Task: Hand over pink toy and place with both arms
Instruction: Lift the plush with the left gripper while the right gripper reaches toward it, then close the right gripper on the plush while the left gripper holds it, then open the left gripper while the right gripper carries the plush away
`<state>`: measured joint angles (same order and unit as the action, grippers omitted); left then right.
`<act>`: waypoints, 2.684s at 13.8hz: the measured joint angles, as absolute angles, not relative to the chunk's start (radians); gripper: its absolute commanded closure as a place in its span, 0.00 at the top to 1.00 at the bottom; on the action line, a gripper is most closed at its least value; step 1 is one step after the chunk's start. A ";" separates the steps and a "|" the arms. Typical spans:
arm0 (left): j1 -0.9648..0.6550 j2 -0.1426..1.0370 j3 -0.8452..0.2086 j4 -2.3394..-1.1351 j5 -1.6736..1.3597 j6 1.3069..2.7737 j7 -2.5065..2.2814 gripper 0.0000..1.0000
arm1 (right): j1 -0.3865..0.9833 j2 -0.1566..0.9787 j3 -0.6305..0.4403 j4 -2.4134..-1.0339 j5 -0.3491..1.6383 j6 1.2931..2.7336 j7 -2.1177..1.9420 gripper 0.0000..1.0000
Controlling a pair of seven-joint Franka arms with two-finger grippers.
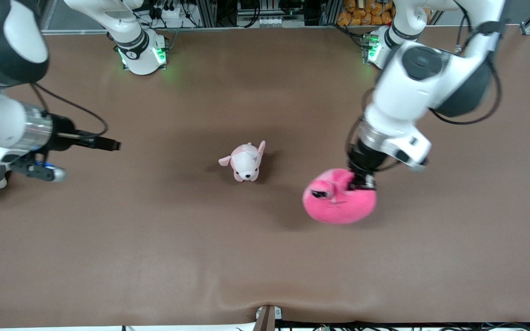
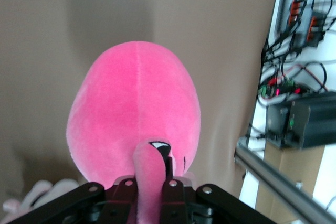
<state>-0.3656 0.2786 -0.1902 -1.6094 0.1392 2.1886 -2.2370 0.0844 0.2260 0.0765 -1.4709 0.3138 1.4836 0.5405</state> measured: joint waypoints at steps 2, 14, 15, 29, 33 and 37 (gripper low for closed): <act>-0.432 0.302 -0.189 -1.563 0.153 2.187 -2.301 0.00 | 0.142 0.226 0.078 -1.471 0.392 1.541 0.715 1.00; -0.668 0.463 -0.178 -1.344 0.306 2.230 -2.468 0.00 | 0.295 0.382 0.055 -1.479 0.717 1.854 1.326 1.00; -0.671 0.465 -0.178 -1.341 0.310 2.236 -2.468 0.00 | 0.292 0.402 0.054 -1.478 0.750 1.887 1.326 1.00; -0.694 0.465 -0.143 -1.329 0.325 2.255 -2.477 0.00 | 0.296 0.414 0.060 -1.465 0.855 1.917 1.393 0.00; -0.694 0.465 -0.141 -1.329 0.325 2.255 -2.478 0.99 | 0.295 0.414 0.059 -1.464 0.860 1.918 1.415 0.00; -0.693 0.465 -0.123 -1.317 0.327 2.256 -2.472 1.00 | 0.289 0.414 0.058 -1.456 0.862 1.920 1.422 0.00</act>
